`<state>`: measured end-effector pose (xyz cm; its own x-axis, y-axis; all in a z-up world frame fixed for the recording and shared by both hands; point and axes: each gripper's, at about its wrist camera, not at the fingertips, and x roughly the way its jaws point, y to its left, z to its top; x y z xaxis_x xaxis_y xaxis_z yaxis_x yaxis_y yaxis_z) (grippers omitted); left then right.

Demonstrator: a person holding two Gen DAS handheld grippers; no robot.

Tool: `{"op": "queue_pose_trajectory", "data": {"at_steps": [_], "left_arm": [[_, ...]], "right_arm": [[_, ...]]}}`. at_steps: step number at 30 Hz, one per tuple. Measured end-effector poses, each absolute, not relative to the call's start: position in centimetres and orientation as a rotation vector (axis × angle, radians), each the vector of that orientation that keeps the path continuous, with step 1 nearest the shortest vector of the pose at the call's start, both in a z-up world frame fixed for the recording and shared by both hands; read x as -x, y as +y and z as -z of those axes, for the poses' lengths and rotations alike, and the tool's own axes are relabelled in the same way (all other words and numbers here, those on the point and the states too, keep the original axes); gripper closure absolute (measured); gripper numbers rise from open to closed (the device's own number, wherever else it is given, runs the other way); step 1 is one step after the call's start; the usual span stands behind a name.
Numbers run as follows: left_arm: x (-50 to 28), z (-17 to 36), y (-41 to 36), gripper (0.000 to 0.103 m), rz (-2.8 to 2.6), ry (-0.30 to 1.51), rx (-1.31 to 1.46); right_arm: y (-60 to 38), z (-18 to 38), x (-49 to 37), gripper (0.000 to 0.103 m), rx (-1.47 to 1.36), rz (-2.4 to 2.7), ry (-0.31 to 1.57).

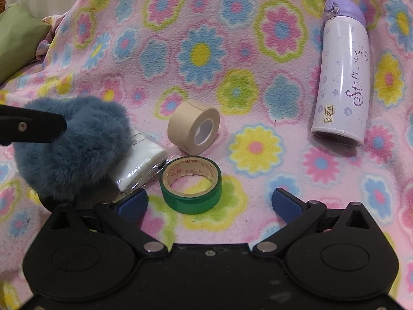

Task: Organize soft objects
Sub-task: 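Close the left gripper on the blue furry plush while the right tool approaches the green tape, then lift the blue furry plush with the left gripper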

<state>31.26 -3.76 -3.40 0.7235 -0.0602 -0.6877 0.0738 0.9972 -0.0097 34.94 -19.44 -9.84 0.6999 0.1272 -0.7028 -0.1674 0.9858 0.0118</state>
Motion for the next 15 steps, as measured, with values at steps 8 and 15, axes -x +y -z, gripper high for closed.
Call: {"op": "queue_pose_trajectory", "data": {"at_steps": [8,15], "left_arm": [[-31.6,3.5,-3.1,0.008,0.017,0.785,-0.009],[-32.6,4.3,-3.1,0.008,-0.029,0.852,-0.06]], "right_arm": [[-19.5,9.8,-34.9,0.0,0.052,-0.164,0.777],[-19.5,9.8,-34.9,0.0,0.052,-0.164,0.777]]}}
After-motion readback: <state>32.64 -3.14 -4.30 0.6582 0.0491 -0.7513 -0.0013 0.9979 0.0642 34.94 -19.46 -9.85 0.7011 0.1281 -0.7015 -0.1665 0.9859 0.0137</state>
